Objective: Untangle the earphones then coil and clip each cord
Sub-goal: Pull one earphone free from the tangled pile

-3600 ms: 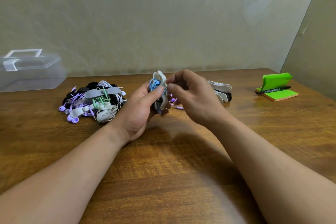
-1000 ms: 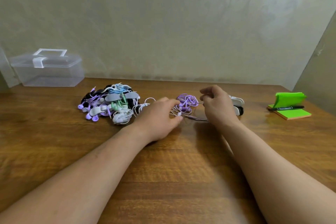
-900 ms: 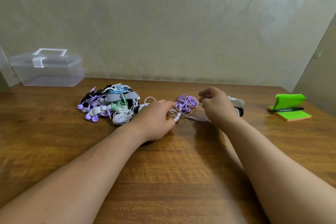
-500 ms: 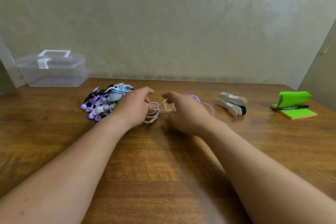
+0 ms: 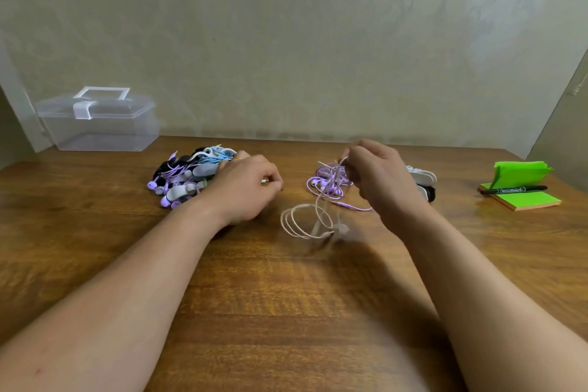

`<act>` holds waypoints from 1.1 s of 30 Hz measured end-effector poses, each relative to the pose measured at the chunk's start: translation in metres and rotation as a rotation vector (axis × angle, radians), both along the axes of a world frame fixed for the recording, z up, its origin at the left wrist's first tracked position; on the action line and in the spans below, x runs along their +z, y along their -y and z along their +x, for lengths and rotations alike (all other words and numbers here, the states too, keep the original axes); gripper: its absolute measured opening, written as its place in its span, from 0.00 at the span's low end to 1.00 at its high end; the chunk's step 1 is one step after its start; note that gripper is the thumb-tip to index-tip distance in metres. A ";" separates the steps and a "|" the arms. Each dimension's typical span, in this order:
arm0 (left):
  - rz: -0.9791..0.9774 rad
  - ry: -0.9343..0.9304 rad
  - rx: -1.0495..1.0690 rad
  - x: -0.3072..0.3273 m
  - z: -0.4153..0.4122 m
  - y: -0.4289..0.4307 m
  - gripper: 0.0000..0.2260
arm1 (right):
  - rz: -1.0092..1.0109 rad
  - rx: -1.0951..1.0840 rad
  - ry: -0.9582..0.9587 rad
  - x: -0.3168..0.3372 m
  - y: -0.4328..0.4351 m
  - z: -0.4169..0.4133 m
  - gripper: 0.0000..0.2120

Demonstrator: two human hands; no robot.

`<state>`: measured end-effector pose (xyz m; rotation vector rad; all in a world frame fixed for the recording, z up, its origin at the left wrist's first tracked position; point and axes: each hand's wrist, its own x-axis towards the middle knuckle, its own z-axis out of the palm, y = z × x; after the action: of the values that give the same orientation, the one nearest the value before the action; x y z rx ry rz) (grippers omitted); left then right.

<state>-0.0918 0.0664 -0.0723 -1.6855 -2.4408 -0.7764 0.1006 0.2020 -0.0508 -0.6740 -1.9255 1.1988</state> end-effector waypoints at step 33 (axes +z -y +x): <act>0.348 1.046 -0.237 0.017 0.031 -0.003 0.06 | -0.055 0.103 0.144 0.013 -0.016 0.022 0.14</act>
<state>-0.0607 0.0698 -0.0551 -1.6597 -2.3109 -2.4449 0.1223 0.2179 -0.0375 -0.7140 -2.0743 1.3021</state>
